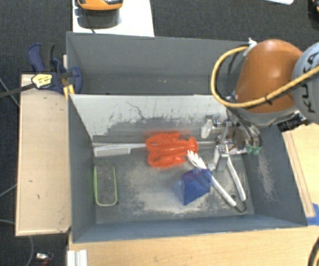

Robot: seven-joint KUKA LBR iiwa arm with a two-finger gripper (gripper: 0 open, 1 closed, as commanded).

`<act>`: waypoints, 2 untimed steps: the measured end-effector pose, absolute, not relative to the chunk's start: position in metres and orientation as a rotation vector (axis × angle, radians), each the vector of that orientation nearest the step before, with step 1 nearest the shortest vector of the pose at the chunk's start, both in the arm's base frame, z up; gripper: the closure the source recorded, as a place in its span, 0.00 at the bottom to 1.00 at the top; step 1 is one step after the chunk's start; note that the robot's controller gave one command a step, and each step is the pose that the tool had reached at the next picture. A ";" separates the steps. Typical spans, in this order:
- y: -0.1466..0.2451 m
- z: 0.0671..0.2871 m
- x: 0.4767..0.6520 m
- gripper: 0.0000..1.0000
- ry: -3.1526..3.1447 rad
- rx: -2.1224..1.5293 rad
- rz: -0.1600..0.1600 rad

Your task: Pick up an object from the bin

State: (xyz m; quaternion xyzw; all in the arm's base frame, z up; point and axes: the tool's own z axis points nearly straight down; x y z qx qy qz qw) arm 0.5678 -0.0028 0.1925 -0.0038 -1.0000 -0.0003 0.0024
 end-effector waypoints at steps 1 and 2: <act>-0.003 0.197 0.569 0.00 -3.145 -0.012 -0.001; -0.017 0.119 0.571 0.00 -3.151 -0.037 -0.001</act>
Offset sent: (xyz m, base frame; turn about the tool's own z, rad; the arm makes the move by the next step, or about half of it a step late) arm 0.0015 -0.0183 -0.1032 0.0150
